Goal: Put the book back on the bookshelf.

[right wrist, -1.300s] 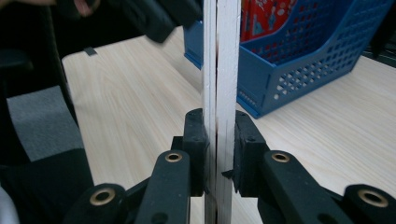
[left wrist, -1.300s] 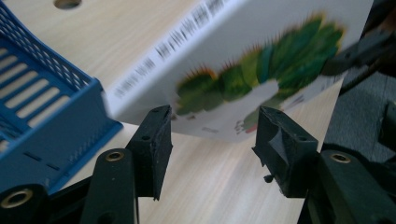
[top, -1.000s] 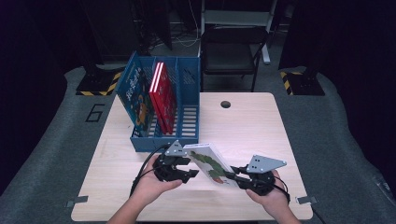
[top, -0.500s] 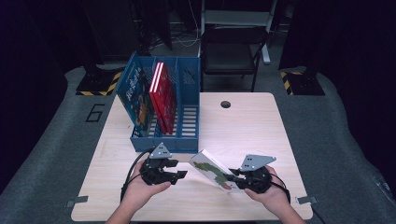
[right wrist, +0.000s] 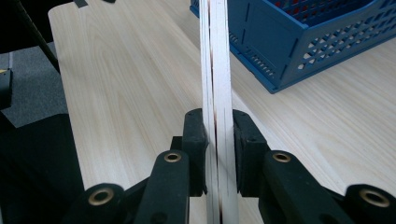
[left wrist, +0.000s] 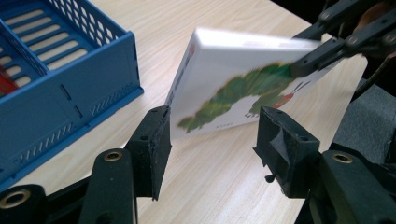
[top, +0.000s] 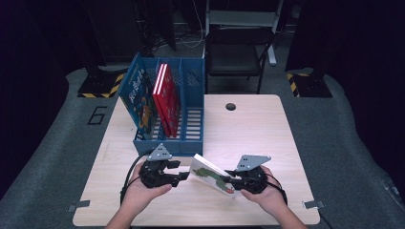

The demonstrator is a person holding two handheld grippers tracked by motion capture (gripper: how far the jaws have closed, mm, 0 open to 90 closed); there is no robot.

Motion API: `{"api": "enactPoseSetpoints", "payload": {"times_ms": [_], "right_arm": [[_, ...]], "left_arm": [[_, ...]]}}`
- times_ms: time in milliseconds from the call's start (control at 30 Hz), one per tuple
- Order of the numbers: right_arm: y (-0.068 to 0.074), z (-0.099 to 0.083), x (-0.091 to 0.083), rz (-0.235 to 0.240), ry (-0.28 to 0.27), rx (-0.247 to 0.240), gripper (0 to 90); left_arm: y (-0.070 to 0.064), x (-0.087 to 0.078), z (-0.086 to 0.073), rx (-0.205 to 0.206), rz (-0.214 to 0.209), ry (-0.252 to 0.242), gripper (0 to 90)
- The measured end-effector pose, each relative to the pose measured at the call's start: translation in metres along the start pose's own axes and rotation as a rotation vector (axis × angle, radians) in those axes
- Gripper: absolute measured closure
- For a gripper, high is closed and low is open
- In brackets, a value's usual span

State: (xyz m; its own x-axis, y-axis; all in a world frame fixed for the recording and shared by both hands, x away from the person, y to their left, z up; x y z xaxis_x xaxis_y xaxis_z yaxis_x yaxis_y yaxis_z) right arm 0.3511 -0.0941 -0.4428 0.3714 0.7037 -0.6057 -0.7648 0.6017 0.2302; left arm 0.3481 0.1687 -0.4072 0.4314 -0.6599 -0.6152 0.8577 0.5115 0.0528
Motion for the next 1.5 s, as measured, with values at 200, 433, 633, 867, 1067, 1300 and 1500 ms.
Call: {"api": "enactPoseSetpoints", "payload": {"times_ms": [200, 433, 633, 867, 1067, 1300, 1500], "right_arm": [[0.001, 0.002, 0.007, 0.017, 0.021, -0.011, 77.5], [0.0, 0.004, 0.012, 0.031, 0.049, -0.009, 77.5], [0.003, 0.004, 0.015, 0.034, 0.061, -0.015, 77.5], [0.005, 0.004, 0.013, 0.032, 0.091, -0.041, 77.5], [0.007, 0.001, 0.008, 0.051, 0.111, -0.046, 77.4], [0.008, 0.001, 0.009, 0.05, 0.107, -0.034, 77.2], [0.006, 0.0, 0.009, 0.069, 0.101, -0.039, 77.0]], "left_arm": [[-0.001, -0.004, 0.004, 0.021, 0.0, -0.01, 44.5], [-0.003, -0.01, 0.016, 0.052, -0.008, -0.02, 43.4], [-0.008, 0.002, 0.019, 0.065, -0.034, 0.003, 42.9], [-0.015, 0.012, 0.017, 0.075, -0.059, 0.024, 42.9], [-0.019, 0.015, 0.023, 0.137, -0.08, 0.048, 40.2], [-0.029, 0.033, 0.029, 0.213, -0.124, 0.089, 35.6], [-0.035, 0.047, 0.033, 0.24, -0.157, 0.106, 35.5]]}}
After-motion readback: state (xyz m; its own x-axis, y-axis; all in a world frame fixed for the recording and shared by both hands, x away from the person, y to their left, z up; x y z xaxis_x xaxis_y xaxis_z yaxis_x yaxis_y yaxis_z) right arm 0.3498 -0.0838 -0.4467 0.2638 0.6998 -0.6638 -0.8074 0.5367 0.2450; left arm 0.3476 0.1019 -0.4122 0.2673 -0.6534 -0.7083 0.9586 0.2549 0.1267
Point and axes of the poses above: each handheld gripper's, and its own axes: x roughly forward along the jaws, z roughly out of its top, y roughly to its left, the point moved 3 cm from there along x, roughly forward along the jaws, and after that the axes turned 15 degrees about x, right-handed, at the moved point
